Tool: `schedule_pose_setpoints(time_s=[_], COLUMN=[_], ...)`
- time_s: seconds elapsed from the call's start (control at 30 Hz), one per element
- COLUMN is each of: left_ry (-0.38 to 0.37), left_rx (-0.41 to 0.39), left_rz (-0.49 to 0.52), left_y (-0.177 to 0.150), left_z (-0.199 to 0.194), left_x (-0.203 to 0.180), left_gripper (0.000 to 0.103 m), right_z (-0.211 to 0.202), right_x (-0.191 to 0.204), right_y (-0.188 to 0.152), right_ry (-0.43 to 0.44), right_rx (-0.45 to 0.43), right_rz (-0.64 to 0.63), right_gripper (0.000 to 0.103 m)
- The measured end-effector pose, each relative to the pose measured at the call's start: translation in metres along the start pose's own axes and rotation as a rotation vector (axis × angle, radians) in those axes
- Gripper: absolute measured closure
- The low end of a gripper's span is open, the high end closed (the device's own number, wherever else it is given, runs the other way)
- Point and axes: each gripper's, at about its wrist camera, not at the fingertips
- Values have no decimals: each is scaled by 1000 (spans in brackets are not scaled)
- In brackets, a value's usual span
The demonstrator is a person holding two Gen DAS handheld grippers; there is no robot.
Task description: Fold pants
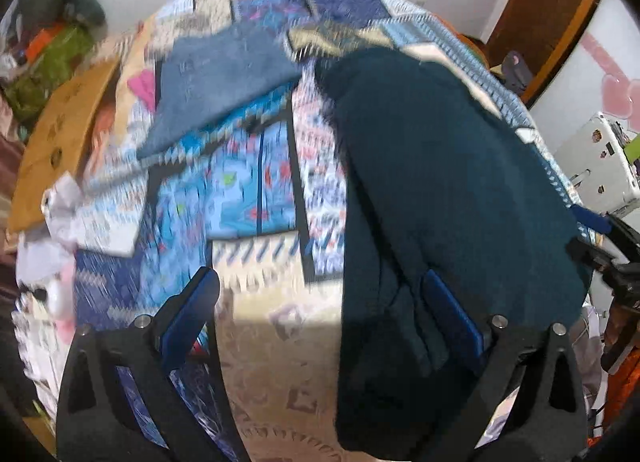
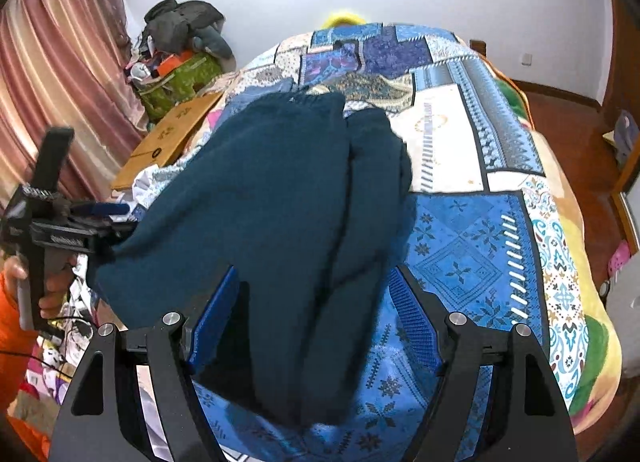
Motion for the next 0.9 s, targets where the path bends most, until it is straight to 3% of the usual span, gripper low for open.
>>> schedule_pose_setpoints(time_s=[0.23,0.4,0.57,0.8,0.9], left_ry=[20,-27,-98,-165,-177], left_rx=[-144,-129,-20,18,30], left_rz=[32,24,15,35,50], left_y=[47,89,117,120,119], left_z=[-14,15,61,86,90], left_x=[-3,0,-7,-17,-19], left_gripper=[0,2,18,19,19], right_z=[7,30,63,115,123], right_x=[-8,-17,-30,-37,-34], right_y=[26,59,89,115,120], right_ry=[-2,11,50,114,112], right_rx=[-14,-12,33,147,152], right_rz=[-35,-61,-55,-66,-94], right_gripper=[29,29,49,68,86])
Point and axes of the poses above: each gripper's, at about its wrist camera, not at the fingertips, and z roughly the way its jaws point, x to its left, y to its top, and after that the axes turned 5 degrees about -z, right-handed
